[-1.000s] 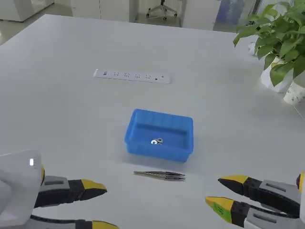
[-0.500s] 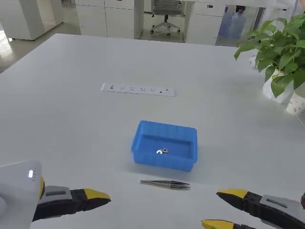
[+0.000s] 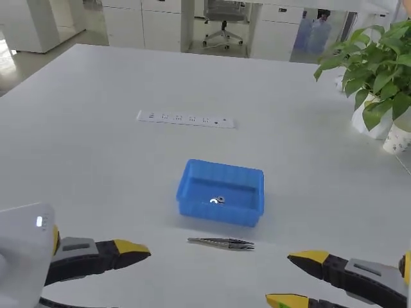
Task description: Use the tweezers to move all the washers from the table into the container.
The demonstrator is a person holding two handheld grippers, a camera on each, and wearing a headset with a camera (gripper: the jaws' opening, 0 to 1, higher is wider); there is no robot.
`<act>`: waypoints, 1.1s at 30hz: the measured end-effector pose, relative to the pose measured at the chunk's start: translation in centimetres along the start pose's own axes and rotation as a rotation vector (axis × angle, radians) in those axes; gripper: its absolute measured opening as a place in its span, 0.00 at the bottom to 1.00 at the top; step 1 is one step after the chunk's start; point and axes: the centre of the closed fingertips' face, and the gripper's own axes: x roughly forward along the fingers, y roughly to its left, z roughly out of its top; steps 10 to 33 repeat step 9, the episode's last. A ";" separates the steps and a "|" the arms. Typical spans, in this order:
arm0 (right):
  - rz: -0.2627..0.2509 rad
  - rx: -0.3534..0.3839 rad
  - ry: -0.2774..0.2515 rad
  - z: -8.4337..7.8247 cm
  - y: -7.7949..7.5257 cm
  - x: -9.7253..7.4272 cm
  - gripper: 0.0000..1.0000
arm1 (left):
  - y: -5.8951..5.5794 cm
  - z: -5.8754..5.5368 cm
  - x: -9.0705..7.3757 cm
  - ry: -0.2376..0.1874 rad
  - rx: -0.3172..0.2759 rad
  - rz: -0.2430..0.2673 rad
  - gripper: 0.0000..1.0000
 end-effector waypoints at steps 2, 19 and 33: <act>0.000 0.005 -0.002 0.0 0.0 0.0 0.44 | 0.0 0.0 -0.1 0.000 0.001 0.005 0.57; 0.004 0.011 -0.010 0.2 0.1 0.4 0.45 | 0.4 -0.2 -0.4 -0.002 -0.014 0.031 0.58; 0.004 0.011 -0.010 0.2 0.1 0.4 0.45 | 0.4 -0.2 -0.4 -0.002 -0.014 0.031 0.58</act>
